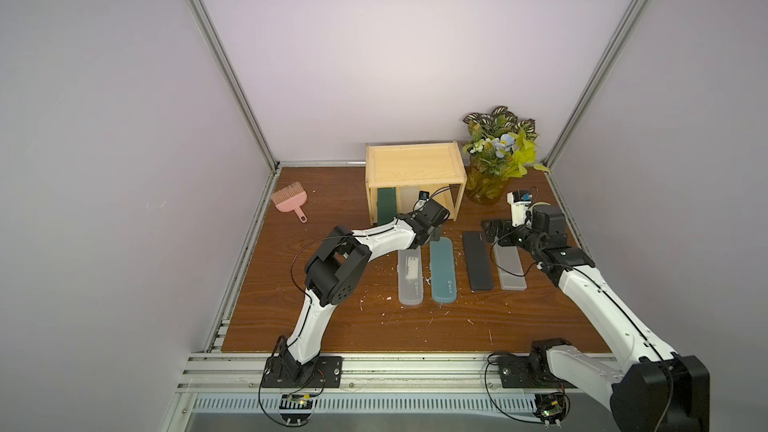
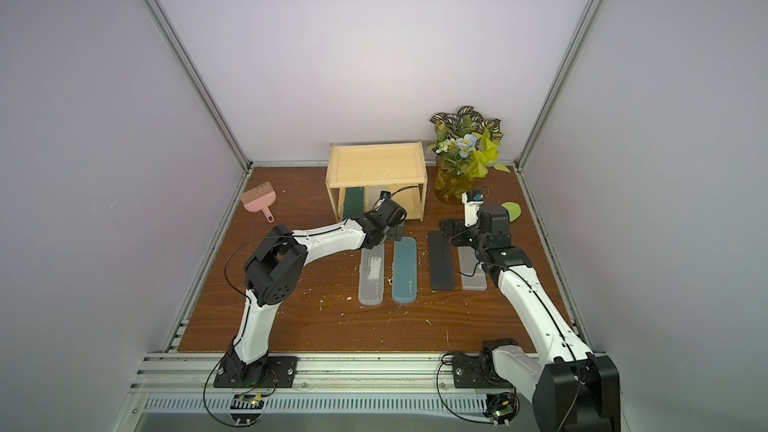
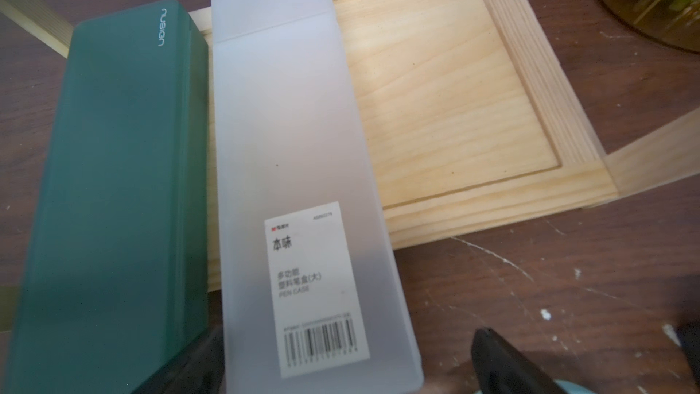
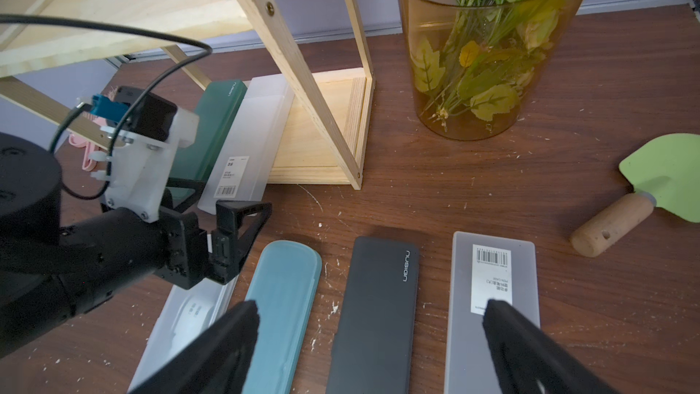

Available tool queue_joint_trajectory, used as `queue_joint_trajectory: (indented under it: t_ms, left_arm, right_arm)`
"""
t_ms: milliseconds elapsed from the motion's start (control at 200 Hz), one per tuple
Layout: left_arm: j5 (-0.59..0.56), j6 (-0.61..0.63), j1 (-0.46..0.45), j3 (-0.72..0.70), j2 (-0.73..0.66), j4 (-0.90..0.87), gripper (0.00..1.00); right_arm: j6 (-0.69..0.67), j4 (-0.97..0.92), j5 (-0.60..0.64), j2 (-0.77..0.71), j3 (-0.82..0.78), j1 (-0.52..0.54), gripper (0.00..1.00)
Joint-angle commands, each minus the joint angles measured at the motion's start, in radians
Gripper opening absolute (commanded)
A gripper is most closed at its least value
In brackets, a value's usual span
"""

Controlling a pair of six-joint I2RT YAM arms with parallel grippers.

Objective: Remove the pencil cases from the shelf
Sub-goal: Pick up the pencil case from the shelf.

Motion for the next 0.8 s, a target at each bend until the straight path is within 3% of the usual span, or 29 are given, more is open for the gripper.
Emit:
queue_joint_trajectory:
  t_ms: [0, 435, 796]
  left_arm:
    - [-0.014, -0.019, 0.011, 0.025, 0.020, -0.027, 0.98]
    - [-0.019, -0.046, 0.017, 0.039, 0.042, -0.059, 0.96]
    - [-0.011, -0.045, 0.017, 0.039, 0.034, -0.055, 0.77]
  right_arm:
    - [0.001, 0.035, 0.006, 0.002, 0.006, 0.006, 0.99]
    - [0.000, 0.034, 0.002, 0.006, 0.009, 0.006, 0.99]
    - [-0.001, 0.036, 0.000, 0.005, 0.005, 0.005, 0.99]
